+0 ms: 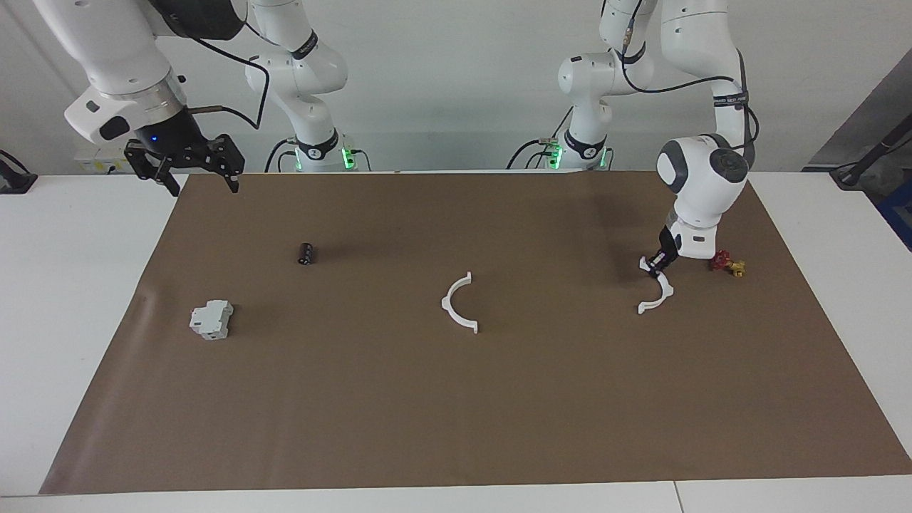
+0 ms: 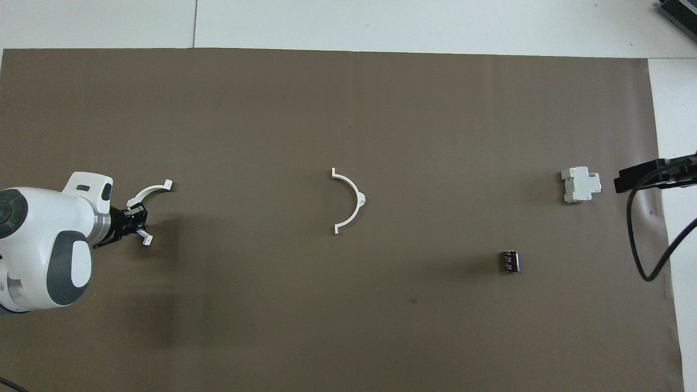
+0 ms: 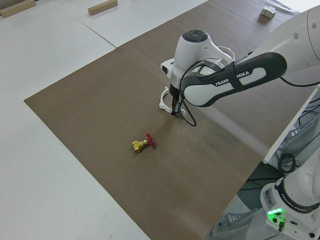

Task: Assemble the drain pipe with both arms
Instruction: 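Carry the second half-ring with the left gripper toward the placed half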

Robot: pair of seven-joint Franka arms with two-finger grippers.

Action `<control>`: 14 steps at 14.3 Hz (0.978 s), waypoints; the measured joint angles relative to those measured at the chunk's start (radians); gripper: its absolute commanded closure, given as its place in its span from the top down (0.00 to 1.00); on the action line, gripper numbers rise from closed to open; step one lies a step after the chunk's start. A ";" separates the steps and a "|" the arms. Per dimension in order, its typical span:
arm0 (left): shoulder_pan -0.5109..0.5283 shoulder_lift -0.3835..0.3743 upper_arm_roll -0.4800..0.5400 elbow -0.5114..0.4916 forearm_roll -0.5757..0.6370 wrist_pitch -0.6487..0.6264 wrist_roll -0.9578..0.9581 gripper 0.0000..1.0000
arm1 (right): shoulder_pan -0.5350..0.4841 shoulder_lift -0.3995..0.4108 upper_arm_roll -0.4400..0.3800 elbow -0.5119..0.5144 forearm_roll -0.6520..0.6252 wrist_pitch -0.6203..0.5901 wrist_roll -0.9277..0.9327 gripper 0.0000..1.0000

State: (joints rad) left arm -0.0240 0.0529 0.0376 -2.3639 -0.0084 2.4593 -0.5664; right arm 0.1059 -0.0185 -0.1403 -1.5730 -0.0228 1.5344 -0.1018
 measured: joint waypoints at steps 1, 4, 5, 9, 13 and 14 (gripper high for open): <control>-0.033 0.003 -0.002 0.015 0.000 -0.001 -0.072 0.00 | 0.000 0.000 0.000 0.000 0.000 0.000 0.000 1.00; -0.145 0.019 -0.006 0.076 0.000 -0.022 -0.265 0.00 | 0.000 0.000 0.000 0.000 0.000 0.000 0.000 1.00; -0.183 0.028 -0.008 0.102 0.000 -0.041 -0.314 0.00 | 0.000 0.000 0.000 0.000 0.000 0.000 0.000 1.00; -0.331 0.049 -0.011 0.150 0.000 -0.081 -0.478 0.00 | 0.000 0.000 0.000 0.000 0.000 0.000 0.000 1.00; -0.458 0.140 -0.011 0.247 0.000 -0.081 -0.710 0.00 | 0.000 0.000 0.000 0.000 0.000 0.000 0.000 1.00; -0.481 0.177 -0.011 0.286 0.000 -0.082 -0.746 0.00 | 0.000 0.000 0.000 0.000 0.000 0.000 0.000 1.00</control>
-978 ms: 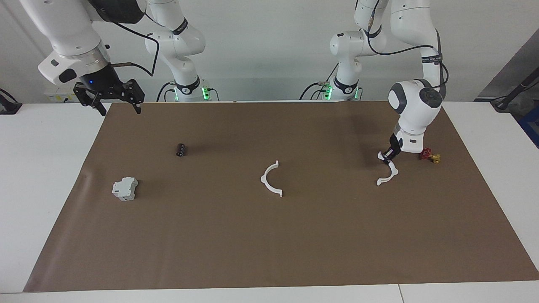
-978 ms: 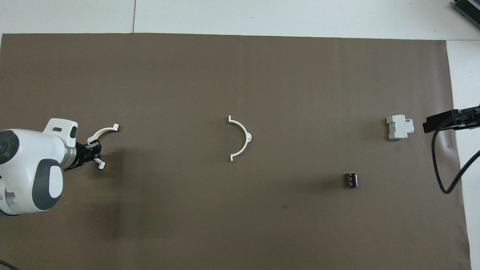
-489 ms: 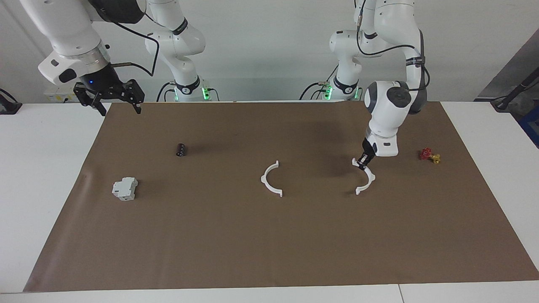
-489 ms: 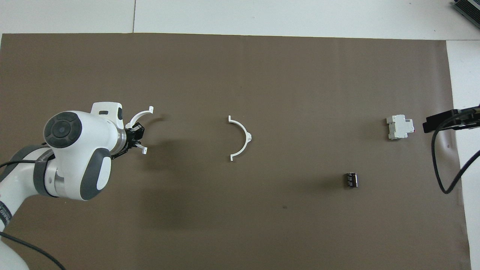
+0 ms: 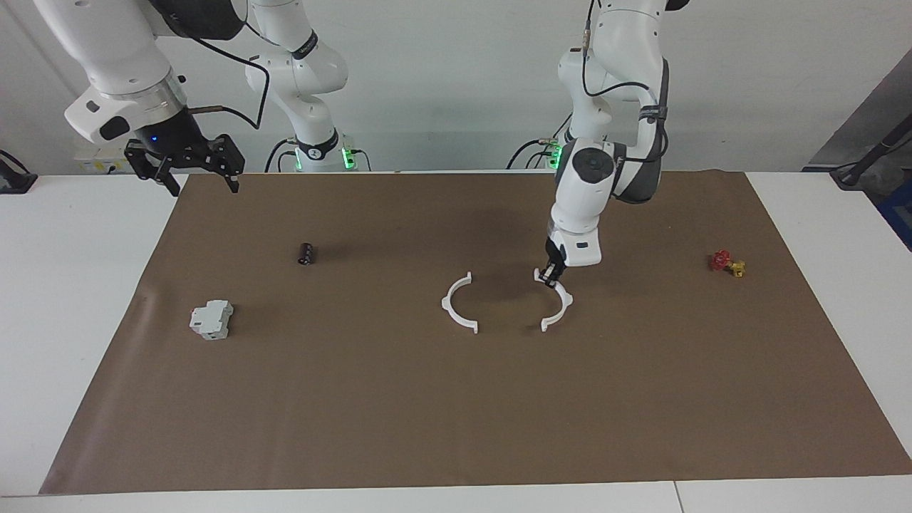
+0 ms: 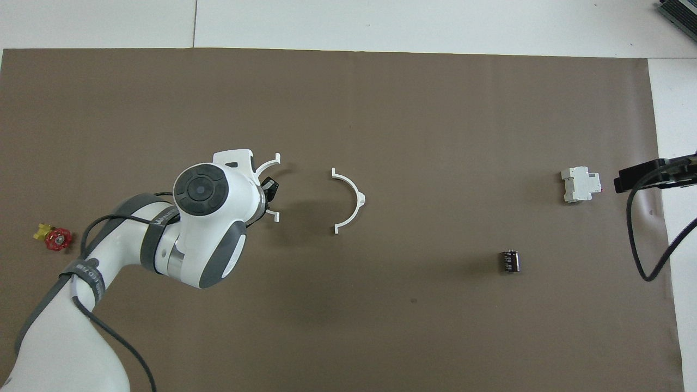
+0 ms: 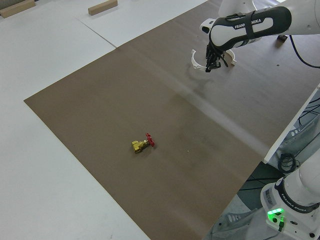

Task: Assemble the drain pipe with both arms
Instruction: 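Carry the second half-ring with the left gripper toward the placed half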

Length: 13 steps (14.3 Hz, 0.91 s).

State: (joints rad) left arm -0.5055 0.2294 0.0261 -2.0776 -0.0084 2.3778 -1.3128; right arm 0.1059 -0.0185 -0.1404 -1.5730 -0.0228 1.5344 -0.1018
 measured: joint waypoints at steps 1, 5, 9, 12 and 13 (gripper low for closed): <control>-0.014 0.029 0.001 0.032 0.000 -0.001 -0.023 0.00 | 0.000 0.000 0.000 0.000 0.000 0.000 0.000 1.00; -0.028 0.085 0.001 0.095 0.000 -0.003 -0.065 0.00 | 0.000 0.000 0.000 0.000 0.000 0.000 0.000 1.00; -0.091 0.110 0.001 0.103 0.000 -0.016 -0.108 0.00 | 0.000 0.000 0.000 0.000 0.000 0.000 0.000 1.00; -0.123 0.114 0.001 0.103 0.000 -0.020 -0.131 0.00 | 0.000 0.000 0.000 0.000 0.000 0.000 0.000 1.00; -0.130 0.114 0.001 0.102 0.000 -0.023 -0.131 0.00 | 0.000 0.000 0.000 0.000 0.000 0.000 0.000 1.00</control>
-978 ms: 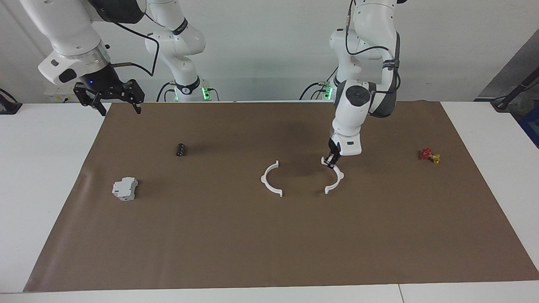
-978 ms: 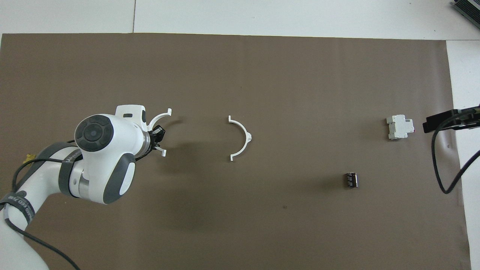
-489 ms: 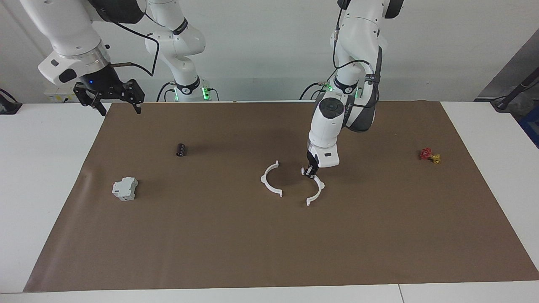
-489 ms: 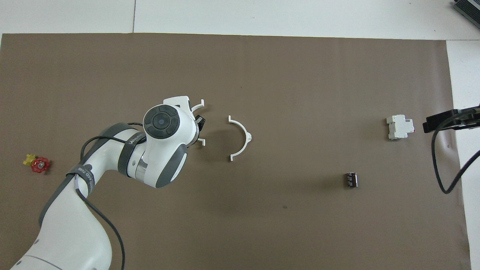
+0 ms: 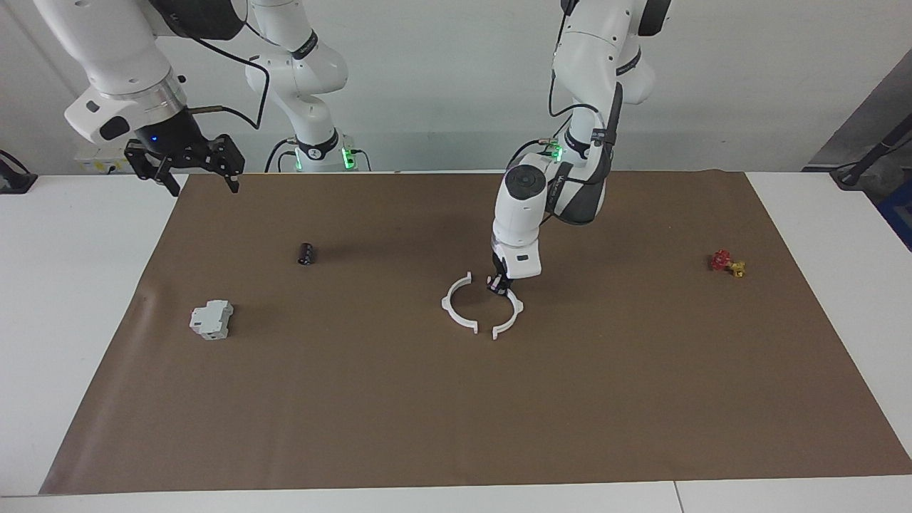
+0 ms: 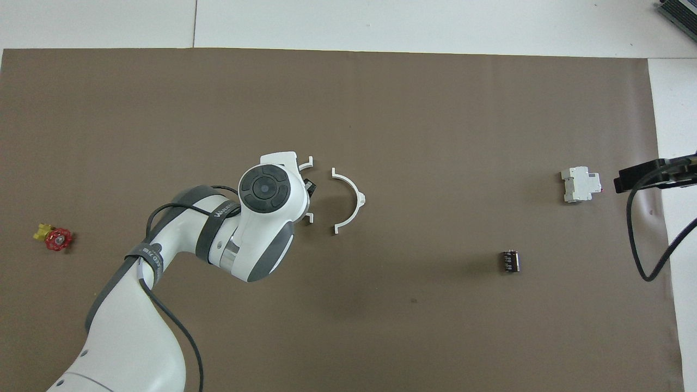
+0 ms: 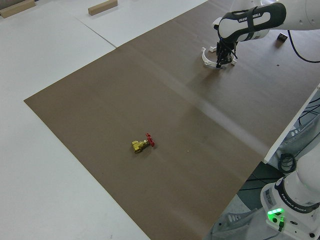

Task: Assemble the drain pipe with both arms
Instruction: 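Align the held half-ring ends against the placed half with the left gripper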

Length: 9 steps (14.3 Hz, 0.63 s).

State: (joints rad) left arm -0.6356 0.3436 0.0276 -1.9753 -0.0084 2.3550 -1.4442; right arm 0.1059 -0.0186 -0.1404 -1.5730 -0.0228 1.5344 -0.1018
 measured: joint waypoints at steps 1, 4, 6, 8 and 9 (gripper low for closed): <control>-0.005 0.001 0.000 0.000 0.000 -0.001 -0.001 0.00 | 0.000 0.000 0.000 0.000 0.000 0.000 0.000 1.00; -0.009 0.001 0.003 0.000 0.000 -0.009 -0.016 0.00 | 0.000 0.000 0.000 0.000 0.000 0.000 0.000 1.00; -0.010 0.001 0.004 0.000 0.000 -0.017 -0.030 0.00 | 0.000 0.000 0.000 0.000 0.000 0.000 0.000 1.00; -0.013 0.001 0.004 0.000 0.000 -0.018 -0.047 0.00 | 0.000 0.000 0.000 0.000 0.000 0.000 0.000 1.00; -0.014 0.001 0.003 0.001 0.000 -0.018 -0.063 0.00 | 0.000 0.000 0.000 0.000 0.000 0.000 0.000 1.00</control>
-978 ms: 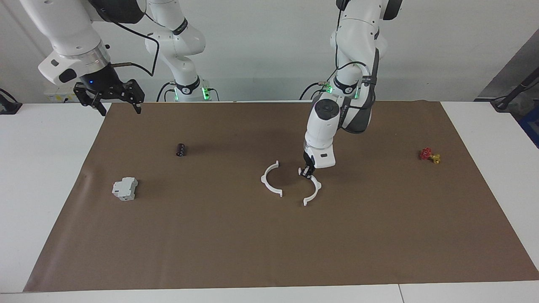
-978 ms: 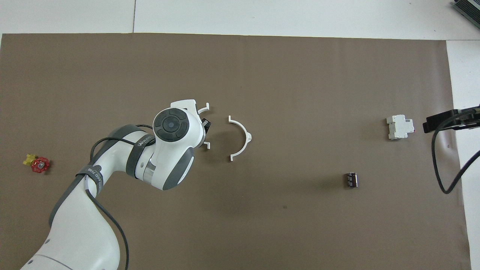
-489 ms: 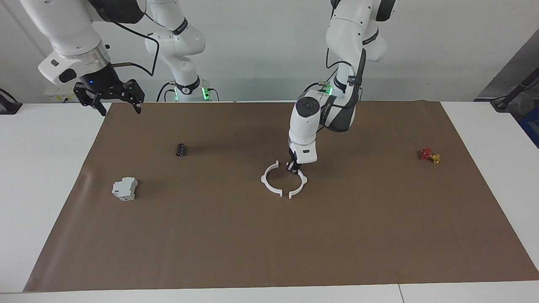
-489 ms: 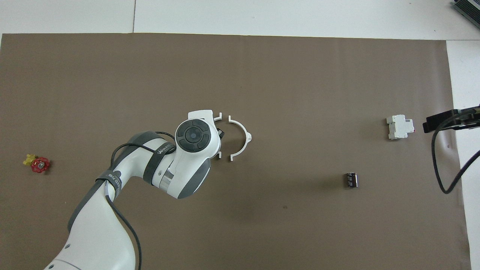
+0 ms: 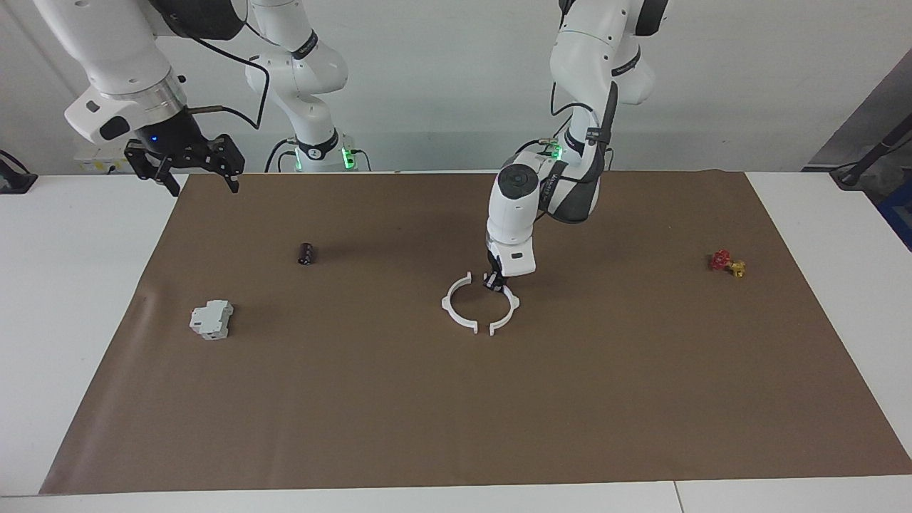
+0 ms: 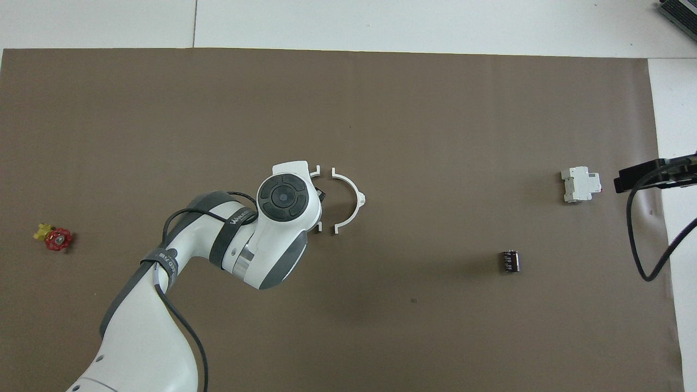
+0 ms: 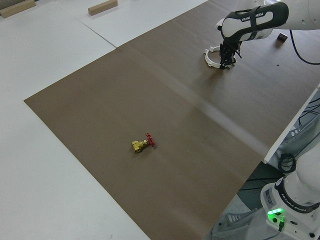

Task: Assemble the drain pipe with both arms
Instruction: 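Align the held half-ring ends against the placed half with the left gripper, then press the two halves together into a ring with the left gripper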

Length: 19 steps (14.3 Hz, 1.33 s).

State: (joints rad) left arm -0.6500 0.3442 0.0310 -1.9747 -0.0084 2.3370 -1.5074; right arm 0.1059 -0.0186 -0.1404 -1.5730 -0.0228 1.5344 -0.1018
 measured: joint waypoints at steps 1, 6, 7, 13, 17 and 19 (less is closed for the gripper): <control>-0.001 0.000 0.000 0.000 0.000 0.000 -0.015 0.00 | 0.000 0.000 0.000 0.000 0.000 0.000 0.000 1.00; -0.010 0.000 -0.001 0.013 0.000 0.000 -0.043 0.00 | 0.000 0.000 0.000 0.000 0.000 0.000 0.000 1.00; -0.015 0.000 -0.001 0.015 0.000 0.000 -0.049 0.00 | 0.000 0.000 0.000 0.000 0.000 0.000 0.000 1.00; -0.024 0.000 0.000 0.022 0.000 0.000 -0.058 0.00 | 0.000 0.000 0.000 0.000 0.000 0.000 0.000 1.00; -0.024 0.000 0.000 0.022 0.000 0.000 -0.058 0.00 | 0.000 0.000 0.000 0.000 0.000 0.000 0.000 1.00; -0.024 0.000 0.000 0.022 0.000 0.000 -0.058 0.00 | 0.000 0.000 0.000 0.000 0.000 0.000 0.000 1.00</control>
State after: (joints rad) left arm -0.6738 0.3442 0.0311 -1.9522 -0.0084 2.3371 -1.5652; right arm 0.1059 -0.0186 -0.1404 -1.5730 -0.0228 1.5344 -0.1018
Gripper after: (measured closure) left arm 0.925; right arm 0.000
